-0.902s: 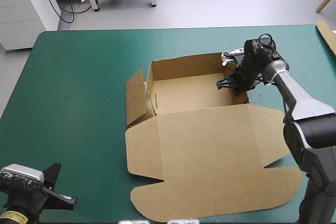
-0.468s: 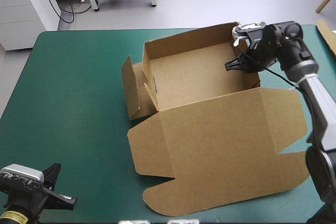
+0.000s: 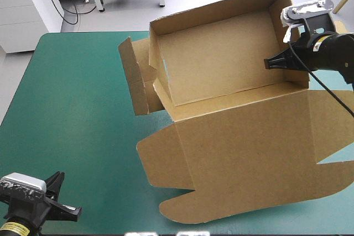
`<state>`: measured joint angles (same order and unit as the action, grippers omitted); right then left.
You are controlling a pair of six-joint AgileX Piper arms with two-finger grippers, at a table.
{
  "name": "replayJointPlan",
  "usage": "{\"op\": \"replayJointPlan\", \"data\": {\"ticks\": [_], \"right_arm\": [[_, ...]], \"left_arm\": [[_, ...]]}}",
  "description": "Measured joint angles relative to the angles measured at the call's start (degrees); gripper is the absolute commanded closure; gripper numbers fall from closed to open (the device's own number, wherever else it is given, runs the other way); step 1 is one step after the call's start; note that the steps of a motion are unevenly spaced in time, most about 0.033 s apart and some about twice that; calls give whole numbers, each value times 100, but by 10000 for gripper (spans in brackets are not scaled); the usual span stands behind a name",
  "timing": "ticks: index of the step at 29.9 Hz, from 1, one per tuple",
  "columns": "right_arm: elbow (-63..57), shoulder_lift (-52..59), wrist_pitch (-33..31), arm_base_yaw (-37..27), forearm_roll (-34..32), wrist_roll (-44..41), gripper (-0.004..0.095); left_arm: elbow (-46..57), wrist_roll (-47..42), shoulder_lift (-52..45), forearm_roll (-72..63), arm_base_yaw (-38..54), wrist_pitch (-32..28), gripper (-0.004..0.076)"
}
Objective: Fold the box
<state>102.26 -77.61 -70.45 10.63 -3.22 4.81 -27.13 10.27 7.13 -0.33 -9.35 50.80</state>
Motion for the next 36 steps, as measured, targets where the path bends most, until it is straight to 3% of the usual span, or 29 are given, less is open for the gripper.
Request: {"op": "replayJointPlan", "data": {"ticks": [5, 7, 22, 27, 36], "right_arm": [[0, 171, -30, 0, 0, 5, 929], [0, 177, -36, 0, 6, 11, 929], [0, 177, -36, 0, 23, 17, 929], [0, 177, -36, 0, 23, 17, 929], [0, 177, -36, 0, 23, 35, 929]], "left_arm": [[0, 0, 0, -6, 0, 0, 324], [0, 0, 0, -10, 0, 0, 265], [-70, -12, 245, -691, 0, -559, 271], [-539, -202, 1189, -691, 0, -713, 271], [-1809, -575, 3884, -691, 0, -658, 271]]}}
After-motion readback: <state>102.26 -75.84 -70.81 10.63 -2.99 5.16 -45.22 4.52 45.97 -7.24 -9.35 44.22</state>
